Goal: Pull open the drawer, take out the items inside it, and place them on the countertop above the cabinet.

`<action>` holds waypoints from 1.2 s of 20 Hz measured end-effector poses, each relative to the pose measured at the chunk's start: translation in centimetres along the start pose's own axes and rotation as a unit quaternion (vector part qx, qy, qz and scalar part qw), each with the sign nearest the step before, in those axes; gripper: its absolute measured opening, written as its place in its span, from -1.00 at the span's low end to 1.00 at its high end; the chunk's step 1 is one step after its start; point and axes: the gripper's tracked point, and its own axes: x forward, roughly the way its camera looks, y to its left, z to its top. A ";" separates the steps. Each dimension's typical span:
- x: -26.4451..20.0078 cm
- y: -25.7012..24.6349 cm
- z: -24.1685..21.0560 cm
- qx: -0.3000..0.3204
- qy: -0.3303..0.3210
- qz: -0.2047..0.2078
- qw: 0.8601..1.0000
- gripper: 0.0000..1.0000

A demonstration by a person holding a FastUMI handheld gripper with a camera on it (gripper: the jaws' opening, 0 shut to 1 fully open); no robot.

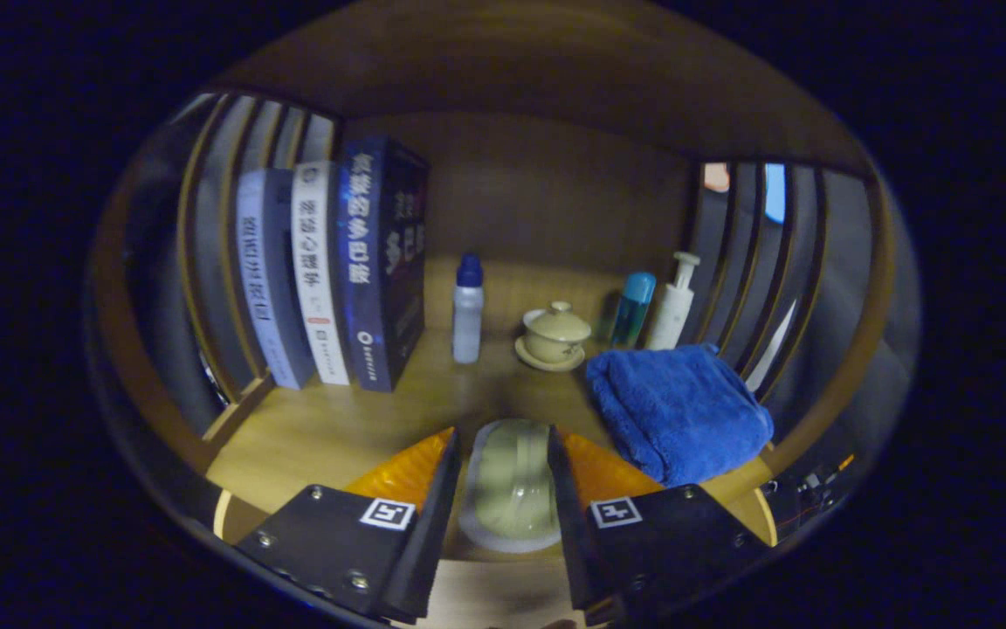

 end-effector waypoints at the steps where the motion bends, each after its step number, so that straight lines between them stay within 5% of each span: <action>1: -1.9 0.0 0.3 0.002 -0.020 0.000 1.000 0.19; 6: -12.4 -1.1 -0.4 0.026 -0.127 -0.010 0.991 0.19; 11: -18.7 -2.6 -7.2 0.036 -0.121 -0.033 0.991 0.18; 17: -21.1 -4.4 -11.9 0.104 -0.147 -0.038 0.983 0.18; 24: -19.5 -4.3 -16.9 0.122 -0.104 -0.020 0.987 0.18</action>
